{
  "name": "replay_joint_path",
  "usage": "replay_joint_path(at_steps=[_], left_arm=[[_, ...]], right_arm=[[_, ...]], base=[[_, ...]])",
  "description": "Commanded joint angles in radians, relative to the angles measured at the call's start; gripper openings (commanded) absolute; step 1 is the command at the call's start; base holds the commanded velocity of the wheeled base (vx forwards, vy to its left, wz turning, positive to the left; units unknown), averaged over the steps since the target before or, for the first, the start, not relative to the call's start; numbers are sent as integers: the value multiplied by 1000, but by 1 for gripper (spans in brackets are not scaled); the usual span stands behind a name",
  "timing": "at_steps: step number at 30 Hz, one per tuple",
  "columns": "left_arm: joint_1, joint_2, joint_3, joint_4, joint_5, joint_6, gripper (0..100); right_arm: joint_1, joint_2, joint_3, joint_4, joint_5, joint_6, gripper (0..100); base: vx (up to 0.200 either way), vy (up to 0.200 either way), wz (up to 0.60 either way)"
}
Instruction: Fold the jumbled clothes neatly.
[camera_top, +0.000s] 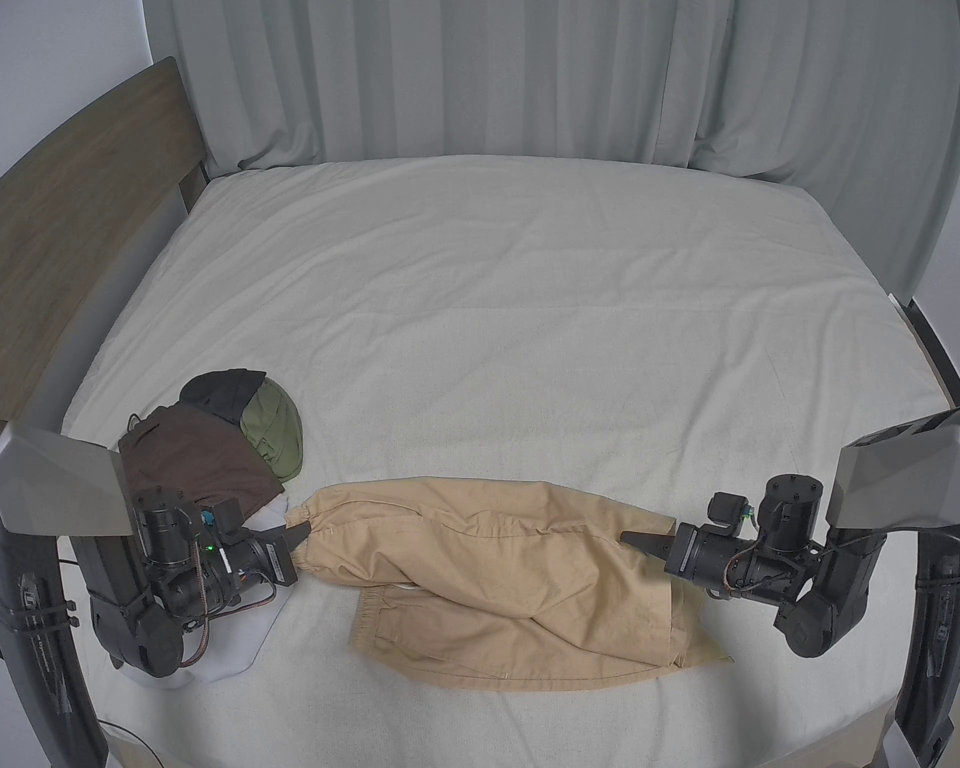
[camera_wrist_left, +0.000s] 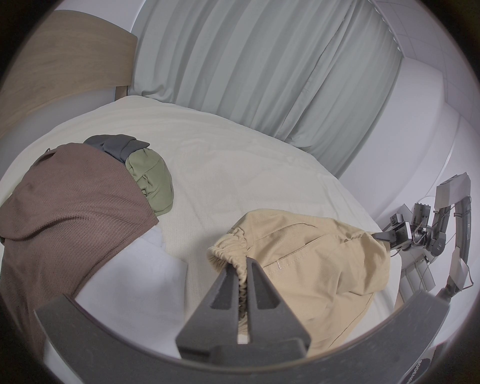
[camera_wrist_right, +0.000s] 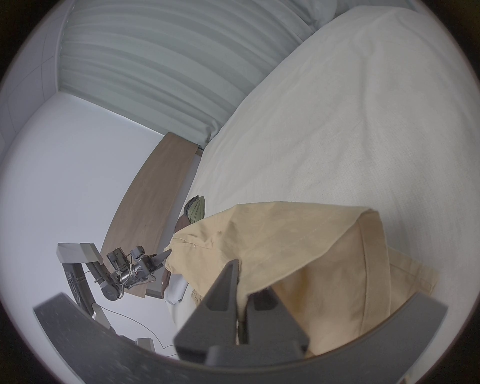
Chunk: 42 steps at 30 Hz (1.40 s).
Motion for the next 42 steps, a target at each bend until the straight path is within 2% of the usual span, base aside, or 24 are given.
replay_joint_path(at_steps=[1, 17, 21, 22, 40, 41, 42], left_arm=[[-1, 0, -3, -1, 0, -1, 0], [-2, -1, -20, -1, 0, -2, 0], [-2, -3, -20, -1, 0, -2, 0], [-2, -1, -20, -1, 0, -2, 0], [-1, -3, -20, -1, 0, -2, 0], [-1, -3, -20, -1, 0, -2, 0], [-1, -3, -20, -1, 0, -2, 0]], right_arm=[[0, -11, -3, -1, 1, -5, 0], [2, -47, 20, 1, 10, -11, 0], [-1, -43, 36, 1, 25, -52, 0], [-3, -43, 36, 1, 27, -69, 100], [7, -43, 60, 1, 28, -77, 100], [7, -45, 63, 1, 28, -77, 0], [7, -43, 63, 1, 28, -77, 0]], base=[[0, 0, 0], [0, 0, 0], [0, 0, 0], [0, 0, 0], [0, 0, 0], [0, 0, 0], [0, 0, 0]])
